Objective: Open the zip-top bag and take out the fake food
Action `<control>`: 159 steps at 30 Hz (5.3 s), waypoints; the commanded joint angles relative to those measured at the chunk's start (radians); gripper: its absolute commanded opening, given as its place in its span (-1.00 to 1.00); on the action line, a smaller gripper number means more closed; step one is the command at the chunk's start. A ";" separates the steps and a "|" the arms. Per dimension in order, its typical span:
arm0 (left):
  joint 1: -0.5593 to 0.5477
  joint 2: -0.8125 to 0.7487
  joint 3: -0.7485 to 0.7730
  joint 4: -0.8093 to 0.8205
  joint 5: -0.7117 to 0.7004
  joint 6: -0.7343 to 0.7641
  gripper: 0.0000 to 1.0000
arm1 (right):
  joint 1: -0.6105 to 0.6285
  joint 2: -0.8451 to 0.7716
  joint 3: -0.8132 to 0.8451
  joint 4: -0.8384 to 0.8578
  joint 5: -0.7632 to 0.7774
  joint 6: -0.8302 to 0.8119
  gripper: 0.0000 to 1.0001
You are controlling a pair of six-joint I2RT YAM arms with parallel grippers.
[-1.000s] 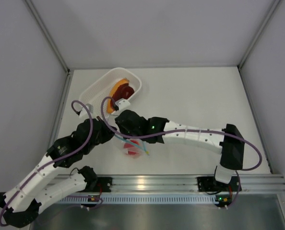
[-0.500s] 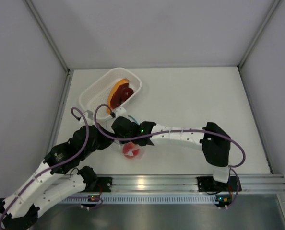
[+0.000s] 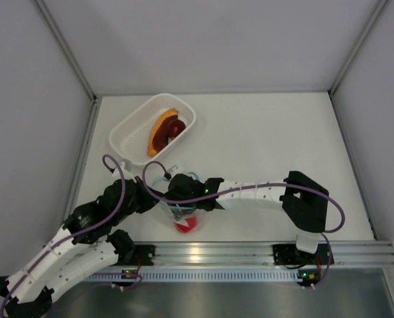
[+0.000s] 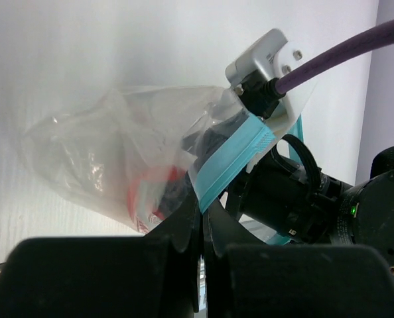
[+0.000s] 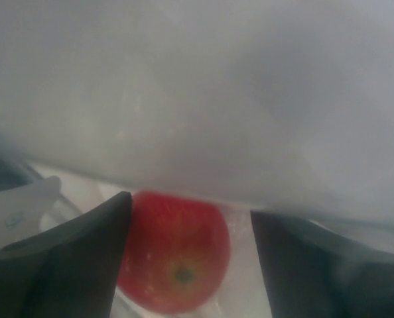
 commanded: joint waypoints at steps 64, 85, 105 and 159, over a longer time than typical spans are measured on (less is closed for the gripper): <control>-0.179 0.324 -0.098 0.392 -0.159 0.084 -1.00 | -0.031 -0.284 -0.259 -0.134 0.172 0.079 0.42; -0.179 0.345 0.235 0.172 -0.135 0.496 -1.00 | 0.027 -0.359 0.103 -0.259 0.191 -0.181 0.24; -0.176 0.273 0.236 0.227 -0.001 0.626 -1.00 | 0.015 -0.528 -0.211 0.271 -0.180 -0.325 -0.09; -0.175 0.152 -0.004 0.345 -0.216 0.315 -1.00 | -0.002 -0.634 -0.451 0.914 0.320 -0.396 -0.37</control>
